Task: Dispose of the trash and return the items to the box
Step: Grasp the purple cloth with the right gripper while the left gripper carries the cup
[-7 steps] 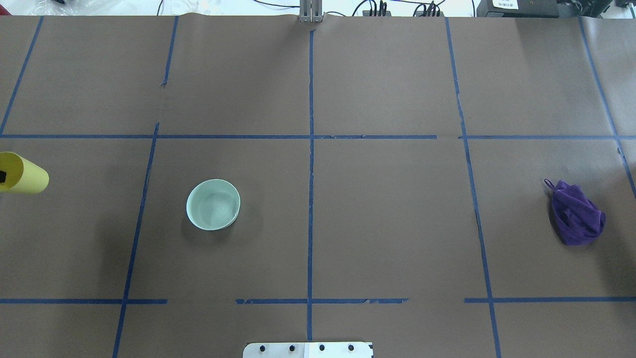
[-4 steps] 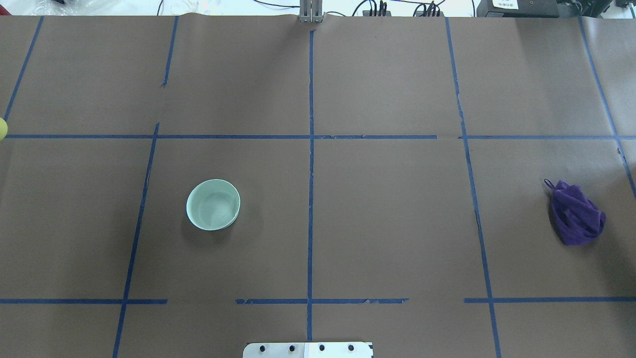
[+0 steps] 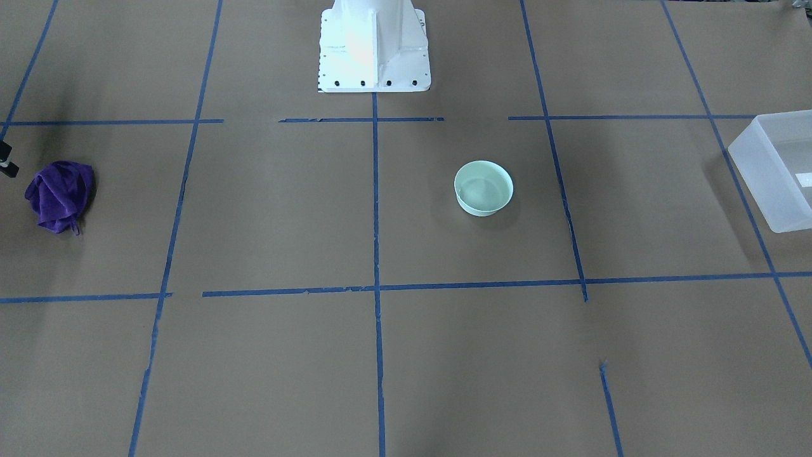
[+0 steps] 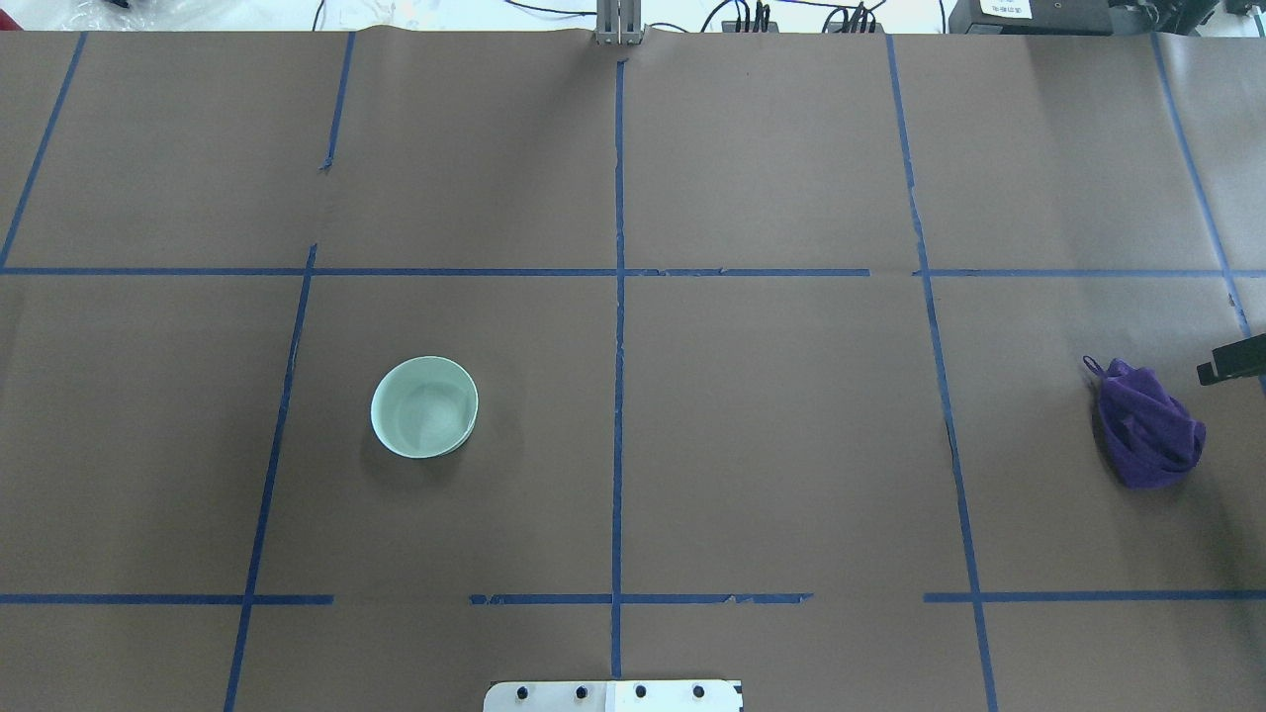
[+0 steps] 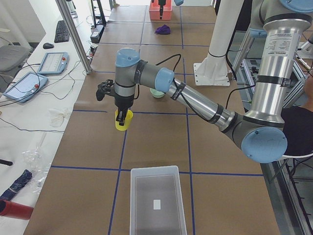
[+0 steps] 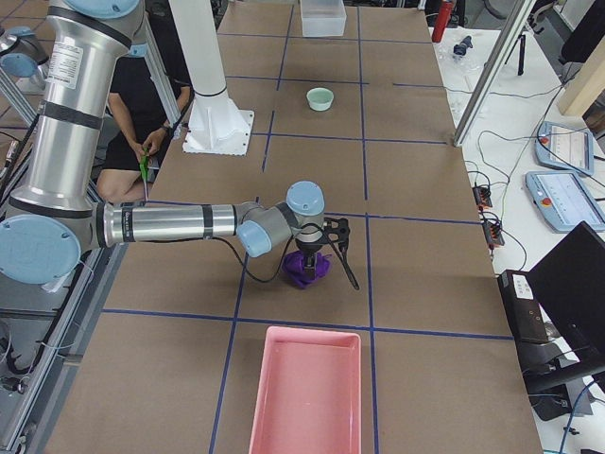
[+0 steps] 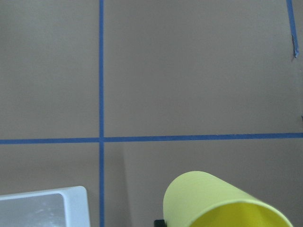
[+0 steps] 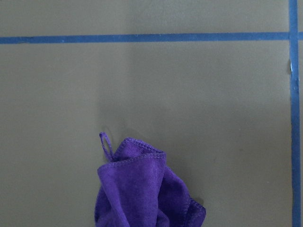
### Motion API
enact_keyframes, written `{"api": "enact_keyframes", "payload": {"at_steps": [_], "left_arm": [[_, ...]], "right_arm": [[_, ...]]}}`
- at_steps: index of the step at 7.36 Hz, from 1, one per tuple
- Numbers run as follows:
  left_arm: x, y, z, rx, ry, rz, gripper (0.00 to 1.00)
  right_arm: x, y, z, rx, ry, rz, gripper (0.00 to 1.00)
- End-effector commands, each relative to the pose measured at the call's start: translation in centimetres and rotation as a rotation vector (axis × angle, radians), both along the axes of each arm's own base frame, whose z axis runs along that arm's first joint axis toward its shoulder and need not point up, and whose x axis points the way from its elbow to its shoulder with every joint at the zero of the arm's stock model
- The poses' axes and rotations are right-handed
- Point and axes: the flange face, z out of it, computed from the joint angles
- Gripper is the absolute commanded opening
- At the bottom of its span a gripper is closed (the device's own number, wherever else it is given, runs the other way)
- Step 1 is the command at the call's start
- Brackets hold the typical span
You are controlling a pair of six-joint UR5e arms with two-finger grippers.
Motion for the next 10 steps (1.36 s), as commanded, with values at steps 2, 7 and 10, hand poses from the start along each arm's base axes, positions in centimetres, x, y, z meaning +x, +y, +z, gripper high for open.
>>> {"api": "enact_keyframes", "payload": {"at_steps": [2,7,10], "left_arm": [[-4.9,0.3,3.8,0.027,-0.047,0.079,0.0],[-6.3,4.8,13.1,0.026,-0.053,0.084,0.0],[-6.3,5.5,16.0,0.037,-0.056,0.083,0.0]], "right_arm": [[-4.1,1.4,2.5,-0.003,0.033,-0.084,1.0],[-9.5,2.2,2.1,0.014,0.093,-0.124,0.89],[-10.1,1.8,1.8,0.019,0.085,-0.132,0.0]]}}
